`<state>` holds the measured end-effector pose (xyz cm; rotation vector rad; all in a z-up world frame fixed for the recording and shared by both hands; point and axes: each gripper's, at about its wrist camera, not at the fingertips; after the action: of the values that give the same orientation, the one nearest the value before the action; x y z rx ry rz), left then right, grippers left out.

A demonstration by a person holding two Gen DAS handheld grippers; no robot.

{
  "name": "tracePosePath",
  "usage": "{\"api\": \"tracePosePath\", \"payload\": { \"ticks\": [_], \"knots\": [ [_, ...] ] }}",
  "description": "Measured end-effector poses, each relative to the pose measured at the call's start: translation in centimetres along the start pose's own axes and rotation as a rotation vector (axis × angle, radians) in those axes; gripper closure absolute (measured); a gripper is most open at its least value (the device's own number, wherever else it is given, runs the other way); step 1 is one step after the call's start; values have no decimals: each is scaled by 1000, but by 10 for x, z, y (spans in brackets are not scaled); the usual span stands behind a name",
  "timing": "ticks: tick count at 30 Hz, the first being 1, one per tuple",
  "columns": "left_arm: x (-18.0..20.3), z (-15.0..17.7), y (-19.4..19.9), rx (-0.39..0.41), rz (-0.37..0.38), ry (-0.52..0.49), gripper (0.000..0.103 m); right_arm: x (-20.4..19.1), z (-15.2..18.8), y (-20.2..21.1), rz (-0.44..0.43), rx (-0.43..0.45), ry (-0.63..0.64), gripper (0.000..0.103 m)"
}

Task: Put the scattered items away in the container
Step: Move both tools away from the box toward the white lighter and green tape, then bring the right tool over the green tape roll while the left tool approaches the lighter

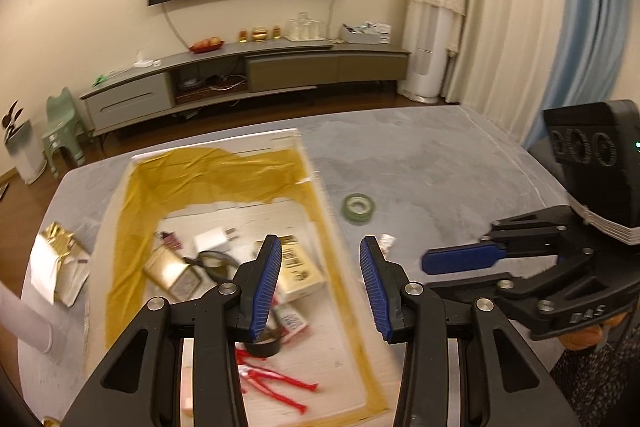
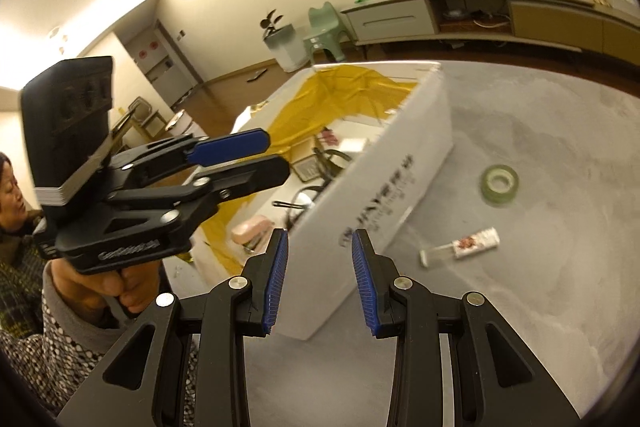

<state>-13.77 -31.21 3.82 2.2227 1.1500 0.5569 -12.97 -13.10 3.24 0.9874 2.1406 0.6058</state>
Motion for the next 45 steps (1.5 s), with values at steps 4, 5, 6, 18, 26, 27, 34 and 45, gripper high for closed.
{"api": "tracePosePath", "payload": {
  "ticks": [4,5,6,18,26,27,34,45],
  "knots": [
    [24,-1,-6,-11,39,-43,60,24,3,2,54,-5,-49,67],
    [30,-2,-9,-15,48,-54,60,32,4,2,78,-9,-66,67],
    [36,-2,-12,-21,56,-62,60,38,5,1,102,-13,-79,67],
    [47,-2,-26,-56,74,-45,60,84,9,-52,287,-57,-110,67],
    [51,-1,-30,-72,87,-55,60,77,11,-86,399,-85,45,68],
    [50,-1,-30,-70,87,-53,60,74,12,-86,413,-106,84,68],
    [47,-7,-20,-36,93,-34,60,81,29,-59,429,-258,167,68],
    [44,-8,-21,-39,101,-31,58,133,-49,-94,465,-144,-39,68]
  ]
}}
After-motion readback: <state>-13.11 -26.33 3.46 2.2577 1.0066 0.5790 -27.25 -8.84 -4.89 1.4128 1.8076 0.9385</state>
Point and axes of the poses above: each gripper's, at about its wrist camera, not at the fingertips, and y roughly against the way its jaws point, x to its right, z to its underside, and after that the axes turned 4 degrees about z, right-handed
